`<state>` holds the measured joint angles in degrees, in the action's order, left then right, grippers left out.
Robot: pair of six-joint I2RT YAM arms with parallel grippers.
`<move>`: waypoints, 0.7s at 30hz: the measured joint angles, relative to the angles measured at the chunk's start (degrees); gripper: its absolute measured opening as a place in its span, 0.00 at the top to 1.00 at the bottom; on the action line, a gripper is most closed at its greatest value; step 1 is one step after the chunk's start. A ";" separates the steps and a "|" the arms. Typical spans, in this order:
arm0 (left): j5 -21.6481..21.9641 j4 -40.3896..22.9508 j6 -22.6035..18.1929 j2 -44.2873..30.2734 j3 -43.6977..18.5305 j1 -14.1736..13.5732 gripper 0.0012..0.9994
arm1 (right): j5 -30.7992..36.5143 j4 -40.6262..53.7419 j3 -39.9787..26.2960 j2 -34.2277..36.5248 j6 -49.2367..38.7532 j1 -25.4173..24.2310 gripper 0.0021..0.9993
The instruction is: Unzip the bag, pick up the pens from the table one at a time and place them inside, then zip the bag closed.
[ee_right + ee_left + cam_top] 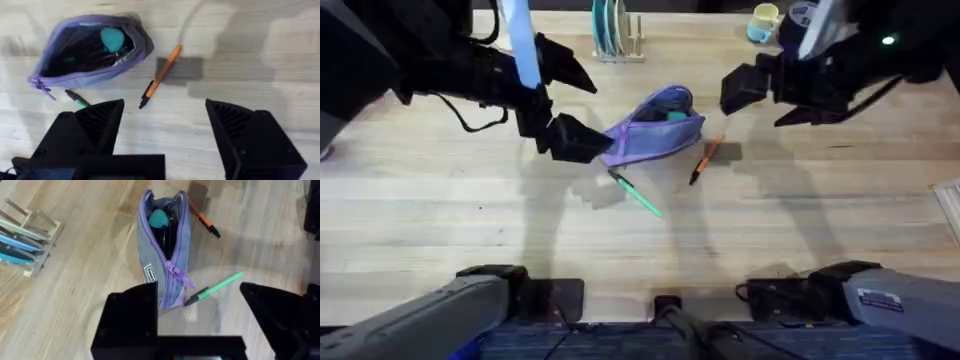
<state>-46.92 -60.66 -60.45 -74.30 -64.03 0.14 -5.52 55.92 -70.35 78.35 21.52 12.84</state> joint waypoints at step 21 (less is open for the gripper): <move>0.00 0.00 0.00 0.00 0.00 0.00 0.01 | 6.23 -5.60 2.60 12.68 11.51 5.75 0.00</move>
<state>-46.92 -60.66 -60.45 -74.30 -64.03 0.14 0.71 50.32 -67.75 91.02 33.03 18.59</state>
